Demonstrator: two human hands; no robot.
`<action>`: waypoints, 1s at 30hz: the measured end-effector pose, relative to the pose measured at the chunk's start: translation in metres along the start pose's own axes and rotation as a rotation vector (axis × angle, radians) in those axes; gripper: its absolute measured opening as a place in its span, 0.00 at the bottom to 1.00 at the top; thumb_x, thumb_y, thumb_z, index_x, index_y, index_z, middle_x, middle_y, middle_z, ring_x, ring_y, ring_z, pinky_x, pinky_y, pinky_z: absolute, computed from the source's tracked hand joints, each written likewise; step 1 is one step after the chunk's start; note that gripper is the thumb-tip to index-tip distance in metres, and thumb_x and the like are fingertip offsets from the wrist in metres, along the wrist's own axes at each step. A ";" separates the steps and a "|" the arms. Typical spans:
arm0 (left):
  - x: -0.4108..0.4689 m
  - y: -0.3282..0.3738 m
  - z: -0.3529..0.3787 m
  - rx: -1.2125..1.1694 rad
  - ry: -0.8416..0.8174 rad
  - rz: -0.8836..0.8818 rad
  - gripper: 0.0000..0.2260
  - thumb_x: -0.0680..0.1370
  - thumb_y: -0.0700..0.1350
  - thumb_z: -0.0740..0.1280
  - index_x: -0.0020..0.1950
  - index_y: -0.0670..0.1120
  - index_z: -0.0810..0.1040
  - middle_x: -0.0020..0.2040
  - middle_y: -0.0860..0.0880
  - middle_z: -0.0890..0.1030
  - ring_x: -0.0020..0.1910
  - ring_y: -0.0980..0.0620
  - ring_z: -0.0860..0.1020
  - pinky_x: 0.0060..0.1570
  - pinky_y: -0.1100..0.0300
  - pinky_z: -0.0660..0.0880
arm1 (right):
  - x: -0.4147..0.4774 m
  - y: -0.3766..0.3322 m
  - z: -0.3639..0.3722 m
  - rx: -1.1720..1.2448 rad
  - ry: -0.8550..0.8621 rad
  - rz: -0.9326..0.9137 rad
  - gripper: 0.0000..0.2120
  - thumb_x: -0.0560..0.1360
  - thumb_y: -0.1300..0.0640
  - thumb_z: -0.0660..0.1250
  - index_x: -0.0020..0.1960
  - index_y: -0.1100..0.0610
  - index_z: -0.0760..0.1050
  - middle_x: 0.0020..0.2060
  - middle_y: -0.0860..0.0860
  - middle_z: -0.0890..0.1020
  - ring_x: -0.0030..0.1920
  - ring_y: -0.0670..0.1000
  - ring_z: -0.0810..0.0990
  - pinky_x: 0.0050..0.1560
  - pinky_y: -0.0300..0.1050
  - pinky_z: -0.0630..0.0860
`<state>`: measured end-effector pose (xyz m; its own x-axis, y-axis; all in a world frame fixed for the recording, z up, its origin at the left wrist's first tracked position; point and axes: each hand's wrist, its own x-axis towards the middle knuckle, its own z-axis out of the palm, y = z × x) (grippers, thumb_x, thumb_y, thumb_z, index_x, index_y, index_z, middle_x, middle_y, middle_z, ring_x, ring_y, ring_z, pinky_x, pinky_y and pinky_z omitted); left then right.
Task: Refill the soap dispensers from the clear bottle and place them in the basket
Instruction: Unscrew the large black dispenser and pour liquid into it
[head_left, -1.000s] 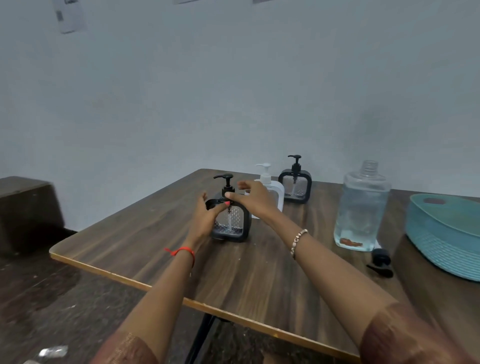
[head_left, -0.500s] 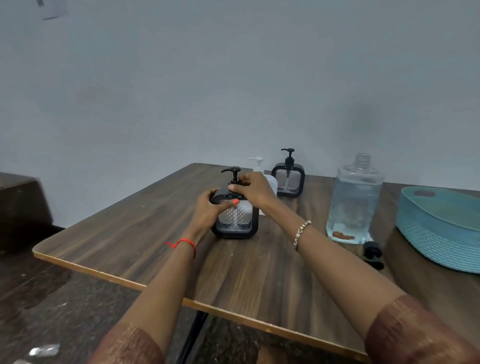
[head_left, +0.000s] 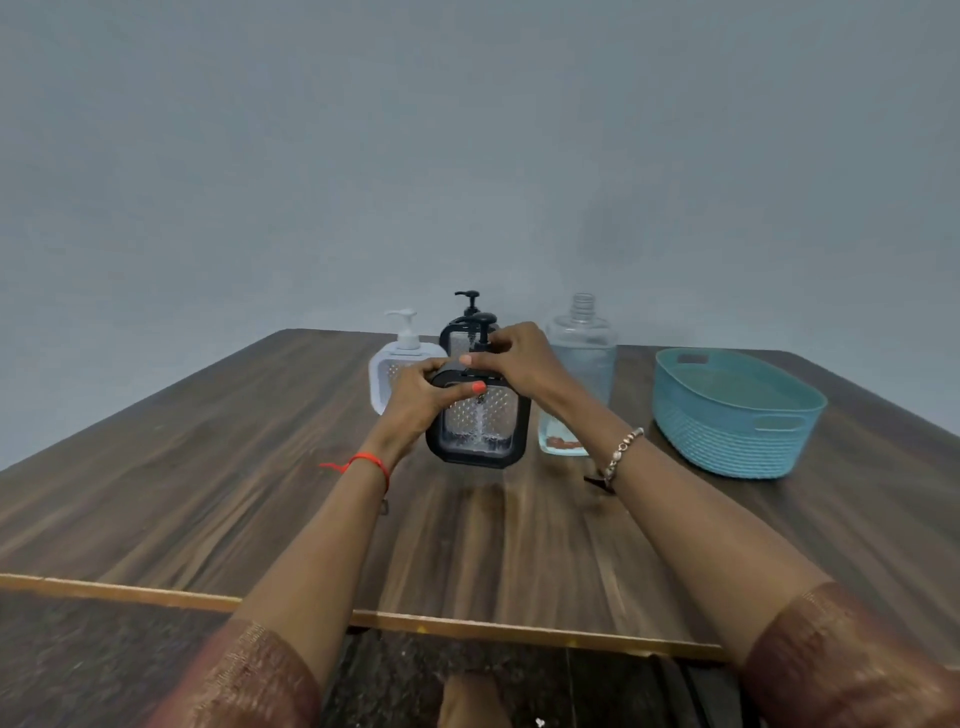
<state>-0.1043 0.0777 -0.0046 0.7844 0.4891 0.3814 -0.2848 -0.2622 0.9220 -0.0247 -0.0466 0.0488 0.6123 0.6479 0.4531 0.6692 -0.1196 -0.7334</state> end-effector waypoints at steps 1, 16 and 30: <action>0.000 0.001 0.004 -0.004 -0.023 0.002 0.12 0.66 0.37 0.76 0.48 0.45 0.81 0.40 0.50 0.85 0.41 0.54 0.82 0.48 0.61 0.78 | -0.001 0.003 -0.006 0.023 -0.017 -0.007 0.15 0.68 0.56 0.74 0.34 0.68 0.76 0.29 0.58 0.76 0.31 0.52 0.71 0.36 0.46 0.68; -0.008 0.019 0.025 -0.112 0.062 -0.008 0.12 0.66 0.36 0.76 0.45 0.45 0.79 0.37 0.54 0.83 0.35 0.60 0.81 0.39 0.68 0.76 | -0.013 0.007 -0.043 0.262 -0.132 0.017 0.10 0.69 0.59 0.73 0.49 0.63 0.80 0.38 0.52 0.82 0.37 0.45 0.80 0.43 0.35 0.76; -0.010 0.010 0.014 -0.006 0.129 -0.003 0.16 0.62 0.40 0.79 0.47 0.43 0.79 0.42 0.48 0.83 0.40 0.52 0.81 0.43 0.63 0.77 | -0.011 -0.003 -0.017 0.141 0.012 0.096 0.18 0.67 0.55 0.75 0.52 0.64 0.78 0.41 0.52 0.80 0.40 0.47 0.78 0.42 0.38 0.74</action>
<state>-0.1072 0.0591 0.0001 0.7078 0.5932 0.3835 -0.2859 -0.2559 0.9234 -0.0262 -0.0660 0.0543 0.6759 0.6296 0.3831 0.5424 -0.0729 -0.8370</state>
